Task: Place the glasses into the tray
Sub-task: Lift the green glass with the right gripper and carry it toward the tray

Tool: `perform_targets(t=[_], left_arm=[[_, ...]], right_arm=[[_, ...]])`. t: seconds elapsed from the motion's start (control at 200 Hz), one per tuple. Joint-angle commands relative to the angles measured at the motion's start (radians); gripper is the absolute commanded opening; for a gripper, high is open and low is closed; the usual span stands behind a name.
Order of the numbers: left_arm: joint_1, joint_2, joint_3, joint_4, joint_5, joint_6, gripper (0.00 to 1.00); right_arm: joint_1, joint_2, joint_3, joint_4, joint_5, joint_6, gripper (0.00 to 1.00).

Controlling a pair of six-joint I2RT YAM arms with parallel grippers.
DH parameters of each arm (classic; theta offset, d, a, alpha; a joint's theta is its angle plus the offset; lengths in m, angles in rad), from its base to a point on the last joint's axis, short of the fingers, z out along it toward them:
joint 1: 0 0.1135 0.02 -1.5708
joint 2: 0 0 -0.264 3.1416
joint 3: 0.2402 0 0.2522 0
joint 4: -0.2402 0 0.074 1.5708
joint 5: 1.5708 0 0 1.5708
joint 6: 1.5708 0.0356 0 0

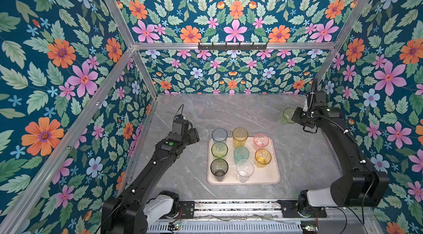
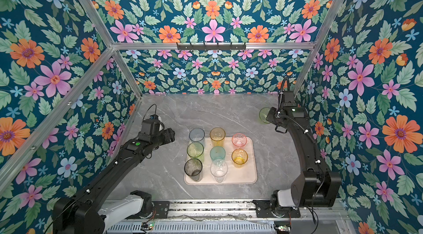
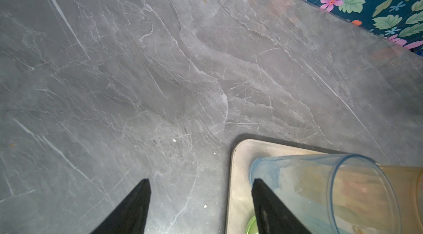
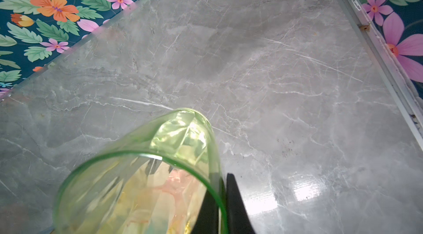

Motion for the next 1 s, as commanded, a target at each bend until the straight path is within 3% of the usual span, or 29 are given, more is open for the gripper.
perform_targets(t=[0.0, 0.53, 0.995], left_arm=[[0.000, 0.010, 0.005, 0.024, 0.005, 0.012, 0.73], [0.000, 0.054, 0.010, 0.054, 0.019, 0.008, 0.73], [0.000, 0.029, -0.015, 0.051, 0.010, 0.000, 0.73]], right_arm=[[0.022, -0.053, -0.030, -0.038, 0.032, 0.010, 0.00], [0.080, -0.339, -0.249, -0.225, 0.070, 0.097, 0.00], [0.215, -0.403, -0.424, -0.296, 0.105, 0.235, 0.00]])
